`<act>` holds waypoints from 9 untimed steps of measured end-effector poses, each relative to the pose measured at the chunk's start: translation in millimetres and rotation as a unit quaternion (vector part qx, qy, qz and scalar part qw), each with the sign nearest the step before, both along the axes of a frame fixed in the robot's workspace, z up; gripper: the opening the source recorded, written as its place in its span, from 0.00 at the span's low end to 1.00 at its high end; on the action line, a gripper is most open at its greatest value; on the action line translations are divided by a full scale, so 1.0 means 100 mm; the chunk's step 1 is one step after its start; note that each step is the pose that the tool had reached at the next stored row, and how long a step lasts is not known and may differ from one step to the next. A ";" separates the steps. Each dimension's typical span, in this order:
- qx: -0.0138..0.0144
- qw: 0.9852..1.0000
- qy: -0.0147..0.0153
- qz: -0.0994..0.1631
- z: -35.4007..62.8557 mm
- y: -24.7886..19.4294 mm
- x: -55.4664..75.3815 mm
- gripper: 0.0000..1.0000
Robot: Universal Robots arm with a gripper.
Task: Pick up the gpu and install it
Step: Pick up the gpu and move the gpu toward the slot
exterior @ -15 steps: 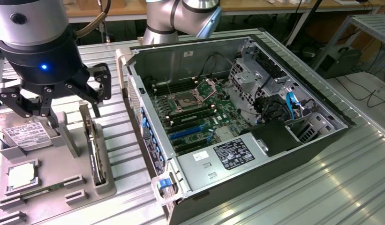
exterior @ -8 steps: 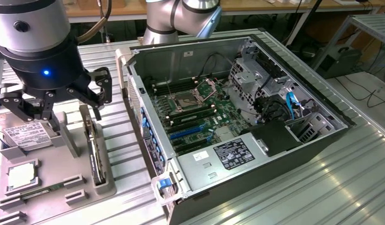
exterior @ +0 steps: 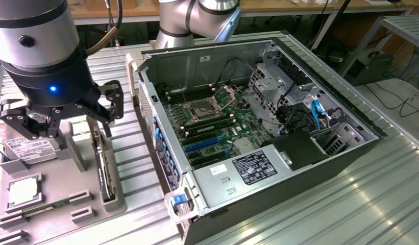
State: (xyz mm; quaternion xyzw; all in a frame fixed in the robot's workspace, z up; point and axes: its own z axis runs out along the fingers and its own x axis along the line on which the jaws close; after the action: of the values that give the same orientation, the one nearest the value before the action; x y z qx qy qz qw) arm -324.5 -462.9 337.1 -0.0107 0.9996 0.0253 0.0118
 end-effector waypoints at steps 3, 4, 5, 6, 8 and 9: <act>0.000 1.000 0.000 0.000 -0.015 -0.028 0.00 0.72; 0.000 1.000 0.000 0.000 -0.021 -0.039 0.00 0.72; 0.000 1.000 0.000 0.000 -0.025 -0.050 0.00 0.72; 0.000 1.000 0.000 0.000 -0.029 -0.060 0.00 0.72; 0.000 1.000 0.000 0.000 -0.036 -0.083 0.00 0.72; 0.000 1.000 0.000 0.000 -0.039 -0.094 0.00 0.72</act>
State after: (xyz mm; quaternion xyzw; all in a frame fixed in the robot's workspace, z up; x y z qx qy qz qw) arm -324.5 -472.3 333.3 -0.0109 0.9996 0.0253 0.0118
